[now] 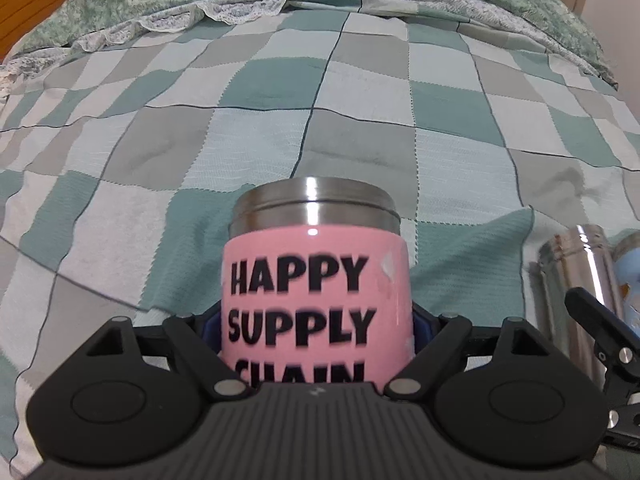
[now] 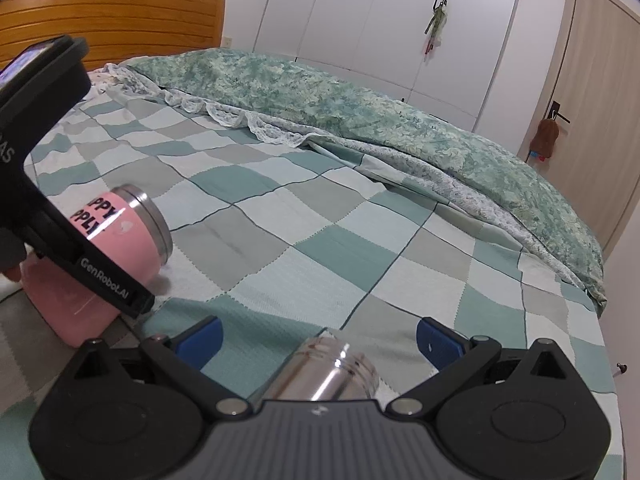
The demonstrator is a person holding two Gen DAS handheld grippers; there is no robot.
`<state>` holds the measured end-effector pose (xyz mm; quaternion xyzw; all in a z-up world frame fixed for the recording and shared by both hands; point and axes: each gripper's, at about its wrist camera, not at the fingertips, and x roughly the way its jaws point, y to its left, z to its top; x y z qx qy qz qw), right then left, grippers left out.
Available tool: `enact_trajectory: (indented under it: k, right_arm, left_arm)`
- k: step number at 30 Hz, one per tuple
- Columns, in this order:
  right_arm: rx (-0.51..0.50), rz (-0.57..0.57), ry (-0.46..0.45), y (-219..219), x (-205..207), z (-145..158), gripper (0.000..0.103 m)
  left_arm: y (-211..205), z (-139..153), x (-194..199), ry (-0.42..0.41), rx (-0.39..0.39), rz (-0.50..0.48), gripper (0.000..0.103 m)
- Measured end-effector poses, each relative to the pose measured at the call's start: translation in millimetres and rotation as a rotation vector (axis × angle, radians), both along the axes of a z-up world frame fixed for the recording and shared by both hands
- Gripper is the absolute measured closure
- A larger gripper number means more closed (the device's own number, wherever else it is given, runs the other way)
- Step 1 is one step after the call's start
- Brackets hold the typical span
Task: Flip cup upright
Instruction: 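Close the left gripper around the pink cup and lift it, then carry the held pink cup toward the right gripper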
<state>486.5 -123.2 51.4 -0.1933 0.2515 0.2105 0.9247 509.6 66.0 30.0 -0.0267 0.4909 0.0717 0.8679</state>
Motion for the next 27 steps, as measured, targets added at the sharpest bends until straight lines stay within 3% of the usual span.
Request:
enact_trajectory:
  k: [7,17,27]
  right_arm:
    - [0.024,-0.011,-0.019,-15,-47,29,0.0]
    - [0.032,-0.013,-0.052,-38,-149,76,0.0]
    - [-0.017,-0.003,-0.019,-61,-252,69,0.0]
  left_arm:
    - [-11,32,-45,-0.043,-0.006,-0.027,0.019]
    - [-36,83,-154,-0.085,-0.022,-0.1,0.018]
    - [-66,68,-260,-0.018,-0.073,-0.164,0.018]
